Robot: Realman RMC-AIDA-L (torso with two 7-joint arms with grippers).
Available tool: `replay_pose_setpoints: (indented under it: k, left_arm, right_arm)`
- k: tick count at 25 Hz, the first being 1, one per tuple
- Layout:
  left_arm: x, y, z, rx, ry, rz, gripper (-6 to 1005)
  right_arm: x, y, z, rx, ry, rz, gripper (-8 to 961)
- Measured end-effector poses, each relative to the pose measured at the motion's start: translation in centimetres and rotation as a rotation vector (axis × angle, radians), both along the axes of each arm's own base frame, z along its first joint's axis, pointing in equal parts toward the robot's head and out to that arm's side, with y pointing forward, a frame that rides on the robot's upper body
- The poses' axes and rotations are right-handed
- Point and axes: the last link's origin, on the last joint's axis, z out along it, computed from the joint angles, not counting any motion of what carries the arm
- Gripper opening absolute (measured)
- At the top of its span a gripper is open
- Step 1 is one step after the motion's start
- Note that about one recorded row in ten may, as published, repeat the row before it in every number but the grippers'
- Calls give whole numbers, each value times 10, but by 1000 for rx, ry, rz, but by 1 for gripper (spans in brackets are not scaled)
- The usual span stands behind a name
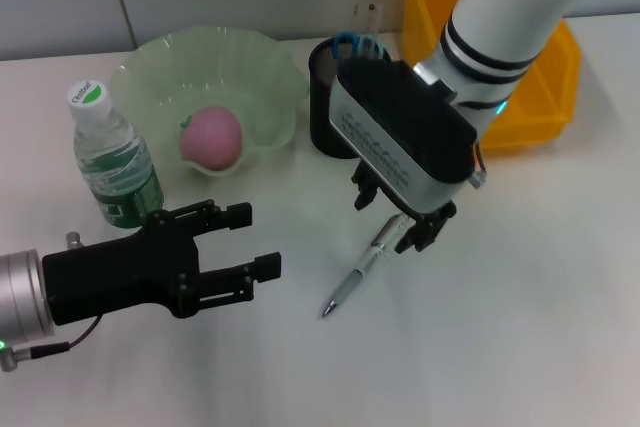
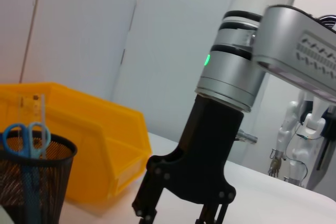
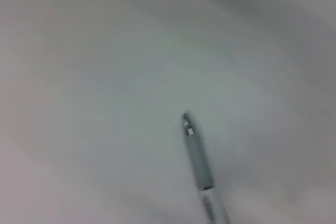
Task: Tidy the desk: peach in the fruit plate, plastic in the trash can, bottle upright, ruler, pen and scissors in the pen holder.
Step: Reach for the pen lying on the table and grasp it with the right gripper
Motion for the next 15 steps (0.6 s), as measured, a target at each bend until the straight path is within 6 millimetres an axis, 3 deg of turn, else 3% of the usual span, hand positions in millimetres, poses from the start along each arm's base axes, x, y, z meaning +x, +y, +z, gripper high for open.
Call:
replay_pose_setpoints:
  k: [15]
  left_arm:
    - [-25, -13, 14, 1, 11, 92, 768]
  right_arm:
    - [8, -11, -2, -78, -28, 11, 655]
